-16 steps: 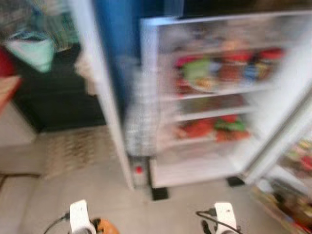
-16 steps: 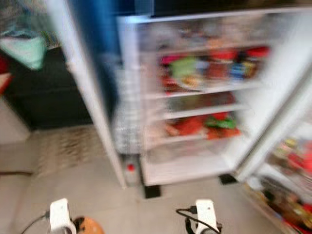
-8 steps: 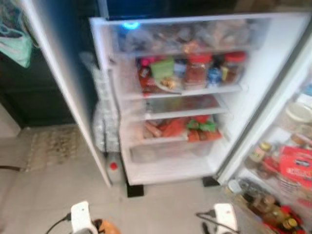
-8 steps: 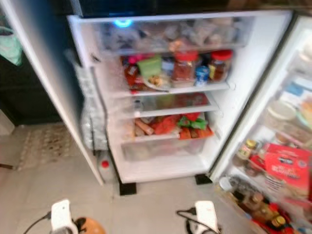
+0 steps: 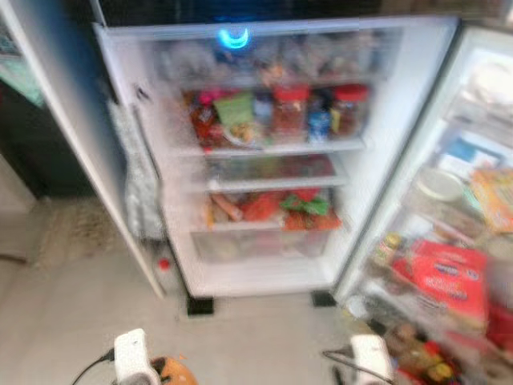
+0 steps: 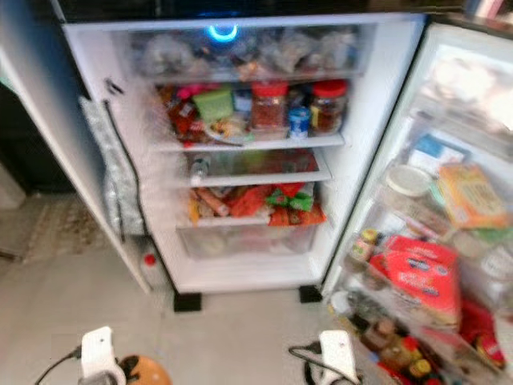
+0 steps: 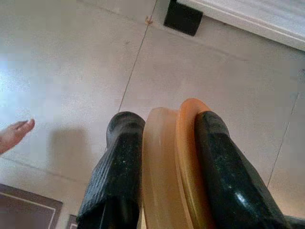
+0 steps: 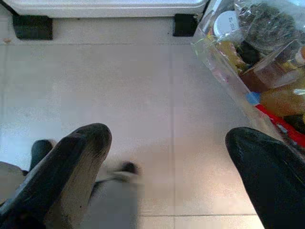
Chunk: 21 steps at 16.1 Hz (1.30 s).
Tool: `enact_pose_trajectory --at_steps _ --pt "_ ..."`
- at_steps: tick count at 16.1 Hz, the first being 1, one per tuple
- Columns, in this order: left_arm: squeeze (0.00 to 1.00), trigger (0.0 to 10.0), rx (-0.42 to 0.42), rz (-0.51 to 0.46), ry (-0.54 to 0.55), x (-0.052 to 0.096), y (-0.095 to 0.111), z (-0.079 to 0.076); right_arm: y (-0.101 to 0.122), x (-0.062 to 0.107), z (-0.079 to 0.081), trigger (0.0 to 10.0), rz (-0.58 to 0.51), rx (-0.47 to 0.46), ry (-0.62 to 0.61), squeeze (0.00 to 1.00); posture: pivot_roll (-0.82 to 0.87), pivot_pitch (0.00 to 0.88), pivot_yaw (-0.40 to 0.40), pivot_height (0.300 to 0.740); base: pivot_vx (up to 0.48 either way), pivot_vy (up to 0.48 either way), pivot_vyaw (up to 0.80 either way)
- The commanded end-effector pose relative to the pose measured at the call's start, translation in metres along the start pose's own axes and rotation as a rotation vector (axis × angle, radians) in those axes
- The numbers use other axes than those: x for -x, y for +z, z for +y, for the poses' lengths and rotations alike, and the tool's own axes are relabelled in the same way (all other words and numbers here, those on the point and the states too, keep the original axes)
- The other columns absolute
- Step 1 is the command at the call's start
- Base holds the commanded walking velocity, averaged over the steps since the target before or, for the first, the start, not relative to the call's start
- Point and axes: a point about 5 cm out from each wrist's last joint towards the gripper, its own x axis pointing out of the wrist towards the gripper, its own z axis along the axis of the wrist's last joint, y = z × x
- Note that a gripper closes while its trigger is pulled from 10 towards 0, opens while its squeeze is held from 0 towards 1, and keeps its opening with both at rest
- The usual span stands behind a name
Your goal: Restocking fridge
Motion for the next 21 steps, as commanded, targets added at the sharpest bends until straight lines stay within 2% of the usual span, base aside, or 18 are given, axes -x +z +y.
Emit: enact_pose_trajectory --at_steps 1,2,5,7,9,10,11,13,14,15,16,18,21 --pt "0.00 10.0 0.000 0.002 -0.012 0.000 -0.002 -0.005 -0.003 0.001 -0.006 10.0 0.011 0.006 -0.012 0.00 0.02 0.000 0.008 0.740 0.000 -0.240 0.00" --pt "0.00 10.0 0.009 -0.018 -0.013 0.000 0.002 -0.006 -0.003 0.001 -0.006 10.0 0.013 0.007 -0.010 0.00 0.02 0.000 0.009 0.740 0.000 0.000 0.00" --pt "0.00 10.0 0.069 -0.242 -0.059 -0.002 0.056 -0.011 -0.004 0.001 -0.004 10.0 0.018 0.016 -0.004 0.00 0.02 0.000 0.011 0.740 0.000 0.000 0.00" --pt "0.00 10.0 0.139 -0.507 -0.156 0.007 0.115 -0.019 -0.005 0.001 -0.004 10.0 0.020 0.020 -0.003 0.00 0.02 0.000 0.011 0.740 0.000 0.000 0.00" --pt "0.00 10.0 0.178 -0.676 -0.225 0.019 0.149 -0.027 -0.005 0.001 -0.004 10.0 0.023 0.025 -0.002 0.00 0.03 0.000 0.008 0.740 0.000 0.000 0.00" --pt "0.00 10.0 0.184 -0.722 -0.250 0.024 0.157 -0.030 -0.005 0.001 -0.004 10.0 0.024 0.028 0.000 0.00 0.03 0.000 0.008 0.740 0.000 0.000 0.00" --pt "0.00 10.0 0.165 -0.756 -0.290 0.028 0.160 -0.037 -0.005 0.001 -0.003 10.0 0.022 0.032 0.003 0.00 0.03 0.000 0.009 0.740 0.000 0.000 0.00" --pt "0.00 10.0 0.209 -0.758 -0.334 0.030 0.158 -0.040 -0.004 0.001 -0.002 10.0 0.018 0.035 0.006 0.00 0.02 0.000 0.012 0.740 0.000 0.000 0.00" --pt "0.00 10.0 0.303 -0.742 -0.382 0.030 0.156 -0.040 -0.004 0.001 -0.002 10.0 0.016 0.034 0.005 0.00 0.02 0.000 0.013 0.740 0.000 0.000 0.00" --pt "0.00 10.0 0.421 -0.713 -0.499 0.034 0.154 -0.047 -0.004 0.001 -0.001 10.0 0.016 0.036 0.005 0.00 0.02 0.000 0.011 0.740 0.000 0.000 0.00" --pt "0.00 10.0 0.420 -0.700 -0.569 0.038 0.151 -0.055 -0.004 0.001 -0.001 10.0 0.017 0.037 0.005 0.00 0.03 0.000 0.010 0.740 0.000 0.000 0.00" --pt "0.00 10.0 0.350 -0.709 -0.604 0.044 0.146 -0.062 -0.004 0.001 -0.001 10.0 0.016 0.036 0.006 0.00 0.03 0.000 0.008 0.740 0.000 0.000 0.00" --pt "0.00 10.0 0.374 -0.690 -0.637 0.046 0.142 -0.061 -0.005 0.001 -0.001 10.0 0.018 0.041 0.009 0.00 0.03 0.000 0.006 0.740 0.000 0.000 0.00"
